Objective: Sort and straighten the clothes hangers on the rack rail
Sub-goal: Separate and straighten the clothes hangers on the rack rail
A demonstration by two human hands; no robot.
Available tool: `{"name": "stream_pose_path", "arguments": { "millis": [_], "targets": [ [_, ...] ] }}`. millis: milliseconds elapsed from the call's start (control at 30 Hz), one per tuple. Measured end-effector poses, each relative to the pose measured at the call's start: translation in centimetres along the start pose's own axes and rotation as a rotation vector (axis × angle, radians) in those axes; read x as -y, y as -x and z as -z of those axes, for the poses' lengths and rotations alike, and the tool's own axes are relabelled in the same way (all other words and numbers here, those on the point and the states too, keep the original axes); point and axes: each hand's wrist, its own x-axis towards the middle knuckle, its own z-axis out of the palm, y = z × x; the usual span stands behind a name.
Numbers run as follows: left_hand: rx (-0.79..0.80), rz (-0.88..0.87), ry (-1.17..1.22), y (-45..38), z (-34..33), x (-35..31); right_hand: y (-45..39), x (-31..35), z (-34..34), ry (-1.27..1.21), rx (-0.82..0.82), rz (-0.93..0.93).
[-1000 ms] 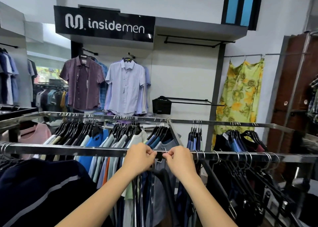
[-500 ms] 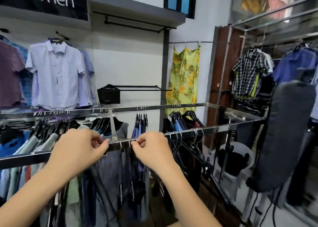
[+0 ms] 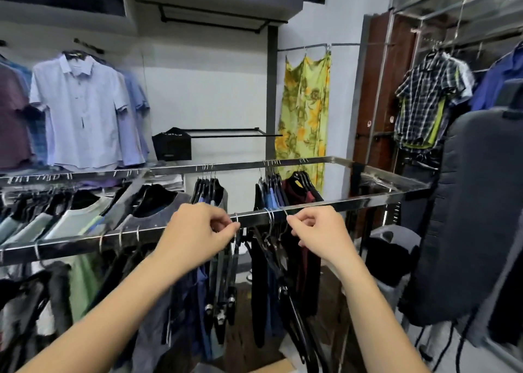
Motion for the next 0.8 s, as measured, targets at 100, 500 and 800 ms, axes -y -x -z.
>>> {"name": "stream_pose_path", "arguments": {
  "millis": [100,500,800],
  "targets": [
    [0.037,0.019,-0.021,-1.5,-4.4,-2.3,-1.9,-3.6,1.0,-0.01,0.031,-0.013],
    [0.036,0.179,0.104,-4.1,-9.9,-3.9,-4.9,-5.3,-2.7,-0.016,0.098,0.146],
    [0.0,0.264,0.053,-3.2,-9.1,-3.4,-4.9,-5.6,-2.1,-0.04,0.122,0.147]
  ]
}}
